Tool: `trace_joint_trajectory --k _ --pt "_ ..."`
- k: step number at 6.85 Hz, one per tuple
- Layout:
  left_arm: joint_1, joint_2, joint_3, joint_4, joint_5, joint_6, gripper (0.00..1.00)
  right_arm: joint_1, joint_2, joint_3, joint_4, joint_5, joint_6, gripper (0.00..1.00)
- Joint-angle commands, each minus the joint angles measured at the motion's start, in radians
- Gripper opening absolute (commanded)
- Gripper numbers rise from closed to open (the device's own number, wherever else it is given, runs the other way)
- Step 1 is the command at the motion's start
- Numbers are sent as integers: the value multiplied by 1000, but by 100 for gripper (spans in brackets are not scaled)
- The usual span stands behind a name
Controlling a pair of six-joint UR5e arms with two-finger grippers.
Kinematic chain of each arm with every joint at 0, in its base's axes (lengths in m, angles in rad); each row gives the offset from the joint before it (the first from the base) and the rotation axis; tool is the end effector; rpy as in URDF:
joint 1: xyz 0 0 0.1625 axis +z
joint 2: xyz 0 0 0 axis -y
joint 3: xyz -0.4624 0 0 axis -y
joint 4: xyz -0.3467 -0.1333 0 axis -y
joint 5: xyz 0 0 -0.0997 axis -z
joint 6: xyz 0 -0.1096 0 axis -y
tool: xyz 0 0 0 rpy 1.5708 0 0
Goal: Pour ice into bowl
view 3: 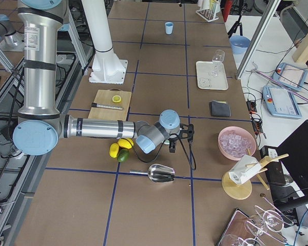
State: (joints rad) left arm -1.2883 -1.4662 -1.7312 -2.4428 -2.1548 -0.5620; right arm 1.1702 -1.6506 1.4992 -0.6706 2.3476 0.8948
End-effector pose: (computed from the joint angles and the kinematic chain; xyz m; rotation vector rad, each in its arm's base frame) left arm 0.0501 -0.4341 0.5781 0.5977 0.8596 0.0173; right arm -0.1165 -0.4199 0.6651 0.1198 -1.0153 0.1598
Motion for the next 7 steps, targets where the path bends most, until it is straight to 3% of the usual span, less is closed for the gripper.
trace_joint_trajectory --k 1,3,4,5,6,7 --pt "61 1 -24 -4 75 -74 100 -96 1 -94 207 -60 177 100" --pt "66 1 -36 -4 82 -87 100 -115 0 -96 207 -59 188 97" --pt "66 0 -36 -4 82 -87 100 -113 -2 -96 207 -54 188 63" --pt "67 0 -36 -4 84 -87 100 -113 -2 -89 207 -45 187 9" --pt "70 -2 -36 -4 84 -88 100 -112 -3 -85 207 -38 182 0" --pt "75 -2 -33 -2 85 -88 100 -109 -6 -80 209 -33 174 0"
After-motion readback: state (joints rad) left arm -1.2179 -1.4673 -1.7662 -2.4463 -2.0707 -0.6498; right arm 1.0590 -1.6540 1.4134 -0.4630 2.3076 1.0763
